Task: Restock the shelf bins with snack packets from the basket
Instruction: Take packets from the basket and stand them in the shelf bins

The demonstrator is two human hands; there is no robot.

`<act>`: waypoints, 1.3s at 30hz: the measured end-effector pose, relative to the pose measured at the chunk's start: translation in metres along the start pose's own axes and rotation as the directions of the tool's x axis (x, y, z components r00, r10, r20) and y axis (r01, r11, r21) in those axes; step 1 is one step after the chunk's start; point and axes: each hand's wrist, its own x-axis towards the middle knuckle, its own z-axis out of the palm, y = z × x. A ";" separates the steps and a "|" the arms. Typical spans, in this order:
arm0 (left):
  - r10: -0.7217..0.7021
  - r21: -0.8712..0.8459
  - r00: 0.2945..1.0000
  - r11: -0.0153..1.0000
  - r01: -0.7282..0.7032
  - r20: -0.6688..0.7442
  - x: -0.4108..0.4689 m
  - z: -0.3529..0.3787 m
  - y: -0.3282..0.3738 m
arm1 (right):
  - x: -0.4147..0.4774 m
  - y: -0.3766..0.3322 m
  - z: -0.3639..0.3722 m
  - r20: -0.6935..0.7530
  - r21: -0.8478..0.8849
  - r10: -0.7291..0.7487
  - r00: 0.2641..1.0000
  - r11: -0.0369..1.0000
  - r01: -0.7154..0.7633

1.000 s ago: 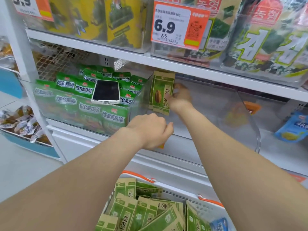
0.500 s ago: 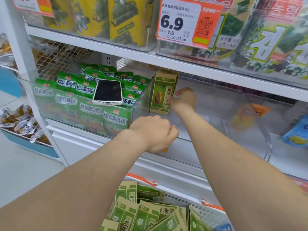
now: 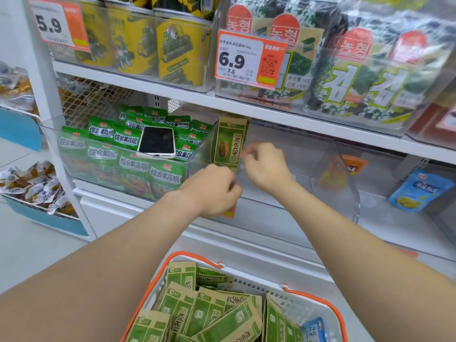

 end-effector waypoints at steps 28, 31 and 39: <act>-0.124 0.321 0.727 0.937 -0.138 0.676 -0.078 0.035 0.054 | -0.228 0.090 0.100 0.875 -0.456 0.082 0.476 0.467 0.758; -0.125 0.338 0.725 0.928 -0.156 0.677 -0.076 0.036 0.049 | -0.228 0.093 0.106 0.883 -0.444 0.057 0.465 0.421 0.791; -0.096 0.310 0.705 0.933 -0.182 0.703 -0.069 0.030 0.051 | -0.171 0.057 0.065 0.922 -0.321 0.153 0.355 0.816 0.481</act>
